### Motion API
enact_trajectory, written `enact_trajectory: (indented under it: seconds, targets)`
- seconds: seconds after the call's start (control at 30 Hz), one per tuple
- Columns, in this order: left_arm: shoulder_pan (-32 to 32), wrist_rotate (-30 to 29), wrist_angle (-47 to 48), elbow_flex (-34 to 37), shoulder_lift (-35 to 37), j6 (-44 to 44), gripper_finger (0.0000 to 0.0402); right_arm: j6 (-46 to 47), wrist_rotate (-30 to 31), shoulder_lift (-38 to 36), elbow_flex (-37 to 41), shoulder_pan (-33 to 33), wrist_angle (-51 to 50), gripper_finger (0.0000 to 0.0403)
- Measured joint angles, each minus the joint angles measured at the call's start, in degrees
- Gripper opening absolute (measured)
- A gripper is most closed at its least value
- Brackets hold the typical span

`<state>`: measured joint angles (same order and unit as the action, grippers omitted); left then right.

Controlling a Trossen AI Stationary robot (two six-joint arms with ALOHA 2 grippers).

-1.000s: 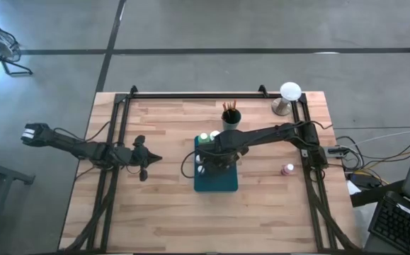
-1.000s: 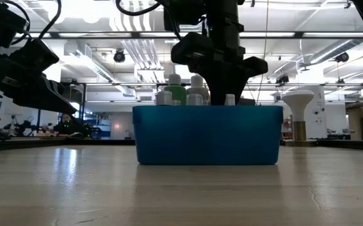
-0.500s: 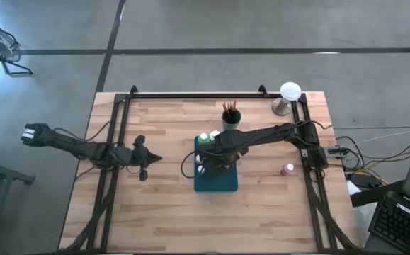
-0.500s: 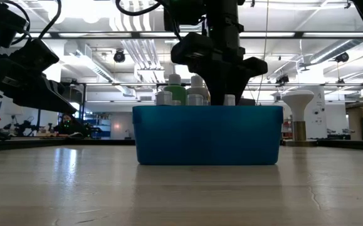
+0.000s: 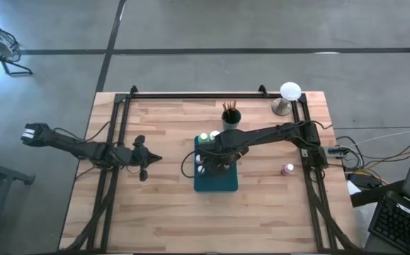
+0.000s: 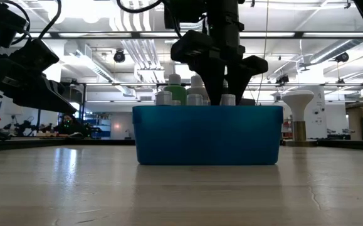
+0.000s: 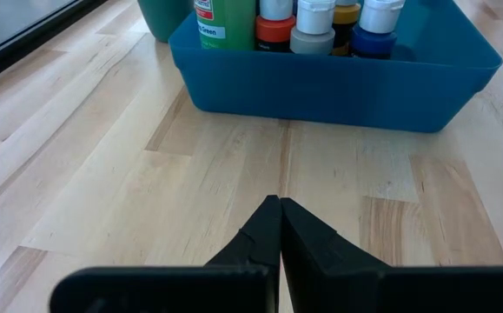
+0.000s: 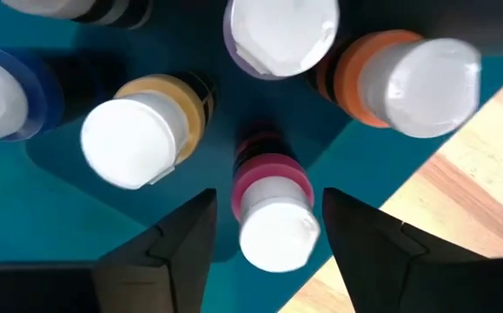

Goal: Pick & Place Paint Supplies
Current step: Put the small light pink paint bottle into the blue bin

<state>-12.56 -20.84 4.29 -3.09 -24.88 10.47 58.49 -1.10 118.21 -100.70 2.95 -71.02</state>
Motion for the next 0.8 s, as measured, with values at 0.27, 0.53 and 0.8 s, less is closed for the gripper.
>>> enact_trajectory:
  seconds: [0.27, 0.53, 0.8]
  targets:
    - [-0.02, 0.0, 0.0, 0.0, 0.0, 0.01, 0.0007, 1.13, 1.46, -1.06, -0.01, 0.03, -0.93, 0.0201]
    - [-0.02, -0.01, 0.01, 0.0, -0.02, 0.01, 0.0007, 2.95, 2.8, -4.24, 0.01, 0.46, -2.62, 0.0203]
    - [-0.02, 0.0, -0.02, 0.0, -0.02, 0.01, 0.0007, 6.9, 10.15, -14.21, -0.01, 3.39, -6.31, 0.0203]
